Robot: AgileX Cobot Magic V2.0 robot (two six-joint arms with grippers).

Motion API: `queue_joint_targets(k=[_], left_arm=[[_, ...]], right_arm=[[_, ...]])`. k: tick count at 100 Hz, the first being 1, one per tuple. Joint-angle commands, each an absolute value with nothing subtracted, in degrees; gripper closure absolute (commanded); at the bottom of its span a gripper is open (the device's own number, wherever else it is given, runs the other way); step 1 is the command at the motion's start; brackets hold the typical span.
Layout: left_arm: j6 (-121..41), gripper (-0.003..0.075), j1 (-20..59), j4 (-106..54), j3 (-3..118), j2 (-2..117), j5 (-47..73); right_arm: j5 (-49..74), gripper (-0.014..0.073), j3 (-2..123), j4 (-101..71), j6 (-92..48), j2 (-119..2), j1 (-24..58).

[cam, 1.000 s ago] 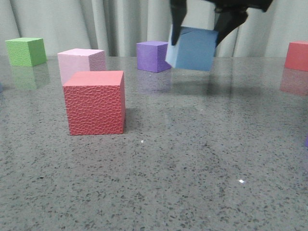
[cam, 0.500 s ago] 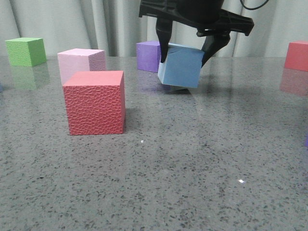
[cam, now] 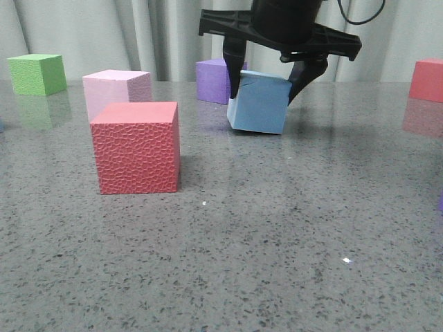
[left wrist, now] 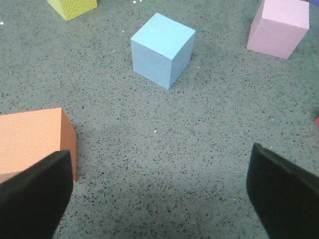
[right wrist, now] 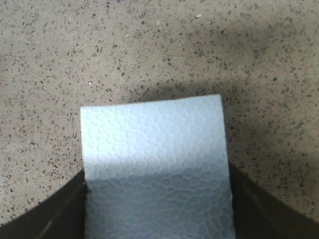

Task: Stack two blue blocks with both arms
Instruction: 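Carry the light blue cube with the right gripper beside the purple cube, then open the right gripper and lift it away from the cube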

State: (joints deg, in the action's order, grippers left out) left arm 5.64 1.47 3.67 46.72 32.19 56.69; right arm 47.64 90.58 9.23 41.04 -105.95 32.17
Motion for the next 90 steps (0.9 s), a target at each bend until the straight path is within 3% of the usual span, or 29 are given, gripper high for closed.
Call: queue_joint_targets(k=[1, 19, 90], left_arm=[[5.7, 0.0047, 1.32, 3.36, 48.73, 32.79, 53.55], [5.7, 0.0047, 1.32, 3.36, 48.73, 32.79, 53.55], [5.7, 0.0047, 1.32, 3.36, 48.73, 32.79, 53.55]], right_arm=[[45.19, 0.0125, 92.55, 9.91, 41.04, -103.36, 32.17], [45.19, -0.0017, 92.55, 9.59, 41.04, -103.36, 32.17], [46.46, -0.0016, 92.66, 9.6, 38.4, -96.27, 32.17]])
